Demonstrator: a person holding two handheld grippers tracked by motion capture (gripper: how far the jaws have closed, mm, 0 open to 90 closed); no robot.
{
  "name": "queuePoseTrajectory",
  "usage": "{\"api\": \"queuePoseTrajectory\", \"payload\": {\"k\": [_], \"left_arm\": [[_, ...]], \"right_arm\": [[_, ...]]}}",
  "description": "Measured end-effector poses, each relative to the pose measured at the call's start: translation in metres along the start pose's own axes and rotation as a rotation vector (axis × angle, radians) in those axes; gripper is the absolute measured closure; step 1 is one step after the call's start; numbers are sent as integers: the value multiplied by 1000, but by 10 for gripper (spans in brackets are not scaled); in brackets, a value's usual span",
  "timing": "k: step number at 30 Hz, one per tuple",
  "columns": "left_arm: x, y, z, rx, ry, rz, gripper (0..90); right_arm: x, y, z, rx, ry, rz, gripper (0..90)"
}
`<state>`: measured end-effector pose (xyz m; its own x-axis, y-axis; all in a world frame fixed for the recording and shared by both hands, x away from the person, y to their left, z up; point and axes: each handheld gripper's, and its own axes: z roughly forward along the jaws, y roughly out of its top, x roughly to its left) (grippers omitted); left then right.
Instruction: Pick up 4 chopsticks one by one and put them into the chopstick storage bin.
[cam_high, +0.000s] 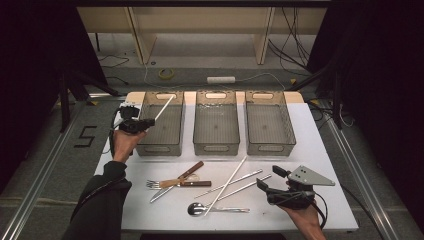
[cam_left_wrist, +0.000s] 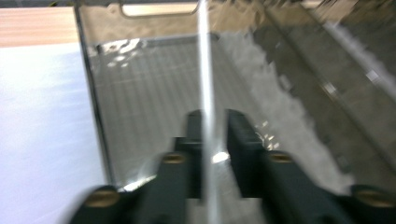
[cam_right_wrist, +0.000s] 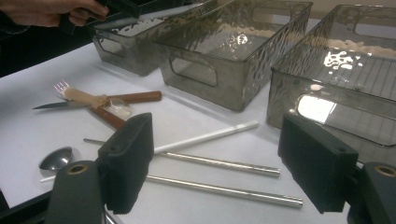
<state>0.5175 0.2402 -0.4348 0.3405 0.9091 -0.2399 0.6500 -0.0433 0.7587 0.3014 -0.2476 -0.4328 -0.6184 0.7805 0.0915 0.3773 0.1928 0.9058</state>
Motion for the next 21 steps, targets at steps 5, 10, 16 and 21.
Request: {"api": "queuePoseTrajectory", "payload": {"k": [5,10,16,21], "left_arm": [[-14,-1,-13,-31,-78,-3,538],[-41,-12,-37,-60,-118,-3,432],[-79,-33,-59,-41,-119,44,374],[-110,-51,-61,-9,-135,102,322]], "right_arm": [[0,0,0,-1,1,-2,276],[0,0,-1,4,-4,-2,276],[2,2,-3,-12,-1,-13,276],[2,2,-3,-10,-1,-10,276]]}}
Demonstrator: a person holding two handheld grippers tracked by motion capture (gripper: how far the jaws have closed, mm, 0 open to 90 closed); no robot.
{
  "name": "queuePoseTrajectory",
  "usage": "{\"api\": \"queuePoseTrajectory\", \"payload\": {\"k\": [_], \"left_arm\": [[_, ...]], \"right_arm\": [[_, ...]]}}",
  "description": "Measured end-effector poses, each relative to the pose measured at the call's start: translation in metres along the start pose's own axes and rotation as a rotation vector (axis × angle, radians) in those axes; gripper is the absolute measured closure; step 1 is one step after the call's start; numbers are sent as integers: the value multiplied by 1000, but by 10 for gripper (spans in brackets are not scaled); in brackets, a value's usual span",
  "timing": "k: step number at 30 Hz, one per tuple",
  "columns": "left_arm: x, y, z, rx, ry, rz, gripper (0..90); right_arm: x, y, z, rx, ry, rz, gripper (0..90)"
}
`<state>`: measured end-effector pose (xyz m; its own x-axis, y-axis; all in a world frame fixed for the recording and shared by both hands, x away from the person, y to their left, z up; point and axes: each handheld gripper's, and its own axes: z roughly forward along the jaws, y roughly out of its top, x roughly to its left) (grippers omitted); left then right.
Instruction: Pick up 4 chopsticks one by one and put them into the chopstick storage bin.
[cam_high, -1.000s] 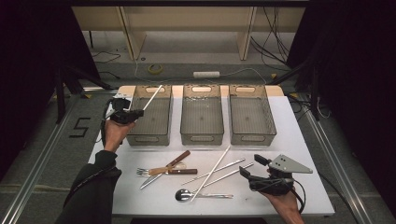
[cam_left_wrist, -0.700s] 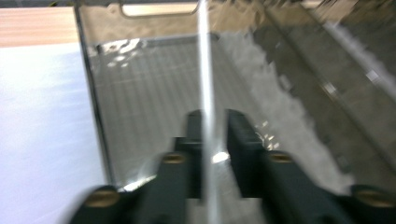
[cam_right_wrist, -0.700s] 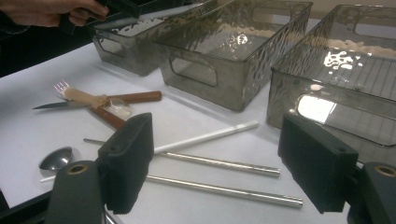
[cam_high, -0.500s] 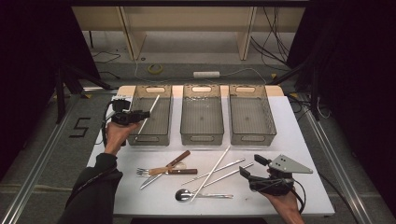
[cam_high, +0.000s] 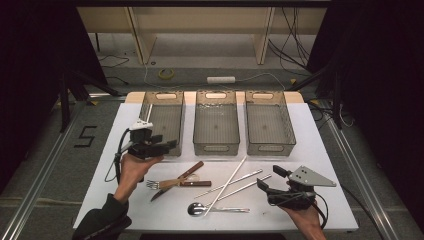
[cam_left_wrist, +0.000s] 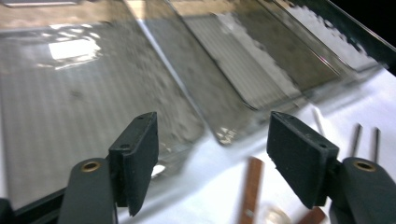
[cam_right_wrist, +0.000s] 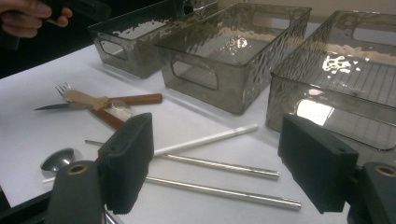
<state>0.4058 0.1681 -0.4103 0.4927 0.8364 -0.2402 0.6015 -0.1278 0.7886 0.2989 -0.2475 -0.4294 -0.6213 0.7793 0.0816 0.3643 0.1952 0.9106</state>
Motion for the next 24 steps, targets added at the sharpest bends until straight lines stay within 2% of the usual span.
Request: {"api": "queuePoseTrajectory", "payload": {"k": [3,7,10,13,14,17,19,24], "left_arm": [[-18,-12,4,14,-11,12,300],[-45,-29,10,69,-41,56,295],[-62,-40,15,104,-45,103,307],[-78,-49,19,123,-69,117,312],[-82,-51,21,136,-81,122,312],[-91,-59,28,175,-125,94,308],[-97,-62,31,186,-124,111,303],[-109,-66,37,211,-146,121,291]], "right_arm": [[0,0,0,0,-1,3,276],[0,0,0,1,-1,4,276],[0,0,0,2,0,0,276],[0,0,1,3,-2,1,276],[1,0,1,4,-2,0,276],[1,0,1,5,-3,1,276],[1,0,2,7,-1,0,276],[0,-1,2,10,-1,-1,276]]}}
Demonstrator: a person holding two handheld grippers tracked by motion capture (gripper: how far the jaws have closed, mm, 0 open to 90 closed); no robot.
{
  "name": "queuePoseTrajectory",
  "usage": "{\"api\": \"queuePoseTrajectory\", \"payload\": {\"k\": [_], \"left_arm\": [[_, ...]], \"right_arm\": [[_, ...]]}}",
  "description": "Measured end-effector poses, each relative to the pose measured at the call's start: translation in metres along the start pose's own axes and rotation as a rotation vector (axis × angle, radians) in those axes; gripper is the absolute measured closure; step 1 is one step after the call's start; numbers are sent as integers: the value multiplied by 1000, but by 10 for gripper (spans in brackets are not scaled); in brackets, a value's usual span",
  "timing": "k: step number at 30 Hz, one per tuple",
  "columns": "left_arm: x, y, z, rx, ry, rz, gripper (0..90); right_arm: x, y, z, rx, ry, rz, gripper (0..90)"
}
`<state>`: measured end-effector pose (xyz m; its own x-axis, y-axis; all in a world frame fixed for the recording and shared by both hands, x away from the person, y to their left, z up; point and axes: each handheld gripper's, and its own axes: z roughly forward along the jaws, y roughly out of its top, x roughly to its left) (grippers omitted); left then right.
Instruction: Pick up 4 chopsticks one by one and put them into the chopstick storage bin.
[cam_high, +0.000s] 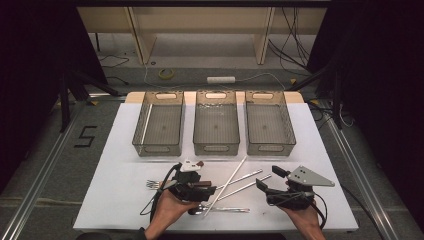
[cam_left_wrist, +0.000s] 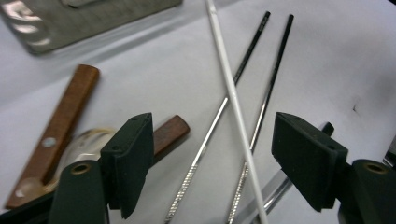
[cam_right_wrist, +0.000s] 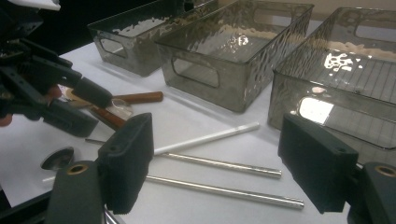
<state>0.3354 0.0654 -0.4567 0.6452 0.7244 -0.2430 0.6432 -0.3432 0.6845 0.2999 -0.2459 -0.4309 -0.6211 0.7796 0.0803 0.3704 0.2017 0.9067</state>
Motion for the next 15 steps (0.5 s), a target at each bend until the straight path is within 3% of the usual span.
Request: {"api": "queuePoseTrajectory", "payload": {"k": [2,6,15], "left_arm": [[-2,0,4,4,-13,-6,311],[-8,0,12,26,-23,28,399],[-14,1,25,67,-40,52,595]], "right_arm": [[0,0,0,1,-1,3,276],[0,0,0,-1,-1,2,276],[0,0,0,2,0,3,276]]}}
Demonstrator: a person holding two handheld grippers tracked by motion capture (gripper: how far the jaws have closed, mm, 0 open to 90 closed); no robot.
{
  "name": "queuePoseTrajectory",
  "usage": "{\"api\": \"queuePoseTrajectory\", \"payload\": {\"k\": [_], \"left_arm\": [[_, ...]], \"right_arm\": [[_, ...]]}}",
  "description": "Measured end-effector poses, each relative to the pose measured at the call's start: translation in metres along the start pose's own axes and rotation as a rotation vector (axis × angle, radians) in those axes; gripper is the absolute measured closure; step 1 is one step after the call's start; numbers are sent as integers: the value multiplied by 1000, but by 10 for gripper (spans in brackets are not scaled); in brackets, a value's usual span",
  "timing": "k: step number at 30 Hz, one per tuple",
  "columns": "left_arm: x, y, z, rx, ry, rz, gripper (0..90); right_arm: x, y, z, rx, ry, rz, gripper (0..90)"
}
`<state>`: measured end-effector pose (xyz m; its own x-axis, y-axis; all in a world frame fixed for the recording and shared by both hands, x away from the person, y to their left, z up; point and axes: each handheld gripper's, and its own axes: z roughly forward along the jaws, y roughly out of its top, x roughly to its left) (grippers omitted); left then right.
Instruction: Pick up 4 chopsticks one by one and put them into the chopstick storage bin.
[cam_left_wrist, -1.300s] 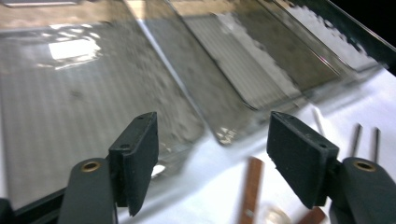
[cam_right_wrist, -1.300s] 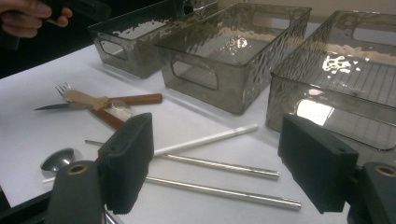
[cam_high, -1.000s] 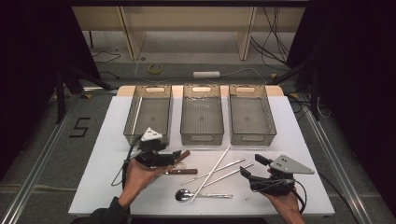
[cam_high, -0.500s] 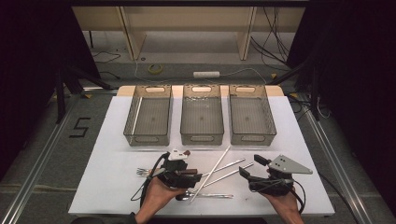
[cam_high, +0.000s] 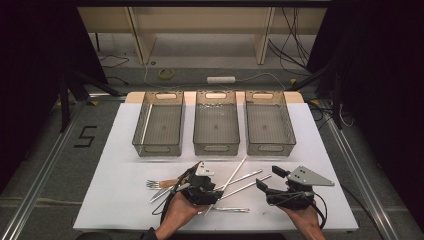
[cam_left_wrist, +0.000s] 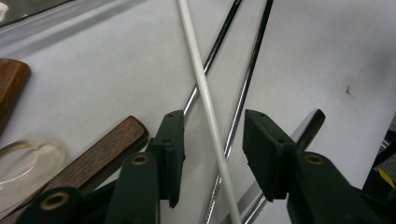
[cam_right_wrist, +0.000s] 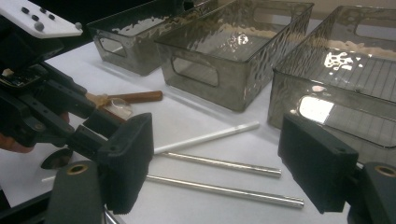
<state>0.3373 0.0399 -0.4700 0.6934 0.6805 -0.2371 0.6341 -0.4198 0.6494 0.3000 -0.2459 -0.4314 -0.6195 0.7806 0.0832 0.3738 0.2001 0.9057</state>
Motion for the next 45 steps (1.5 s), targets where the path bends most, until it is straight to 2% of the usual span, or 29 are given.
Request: {"api": "queuePoseTrajectory", "payload": {"k": [10,14,16,20,33,40,45], "left_arm": [[1,1,10,32,0,1,683],[-2,2,13,44,15,29,712],[-2,2,15,53,16,30,723],[-3,1,18,53,25,27,745],[-5,2,19,62,54,59,783],[-6,2,19,61,63,59,799],[-5,2,19,54,60,31,811]], "right_arm": [[0,0,0,-1,1,-1,276],[0,0,-1,-2,1,2,276],[0,0,-1,-2,1,0,276],[0,0,-1,-2,1,1,276],[0,0,0,0,-1,-1,276],[0,0,0,0,-2,-2,277],[0,0,0,2,-4,-3,277]]}}
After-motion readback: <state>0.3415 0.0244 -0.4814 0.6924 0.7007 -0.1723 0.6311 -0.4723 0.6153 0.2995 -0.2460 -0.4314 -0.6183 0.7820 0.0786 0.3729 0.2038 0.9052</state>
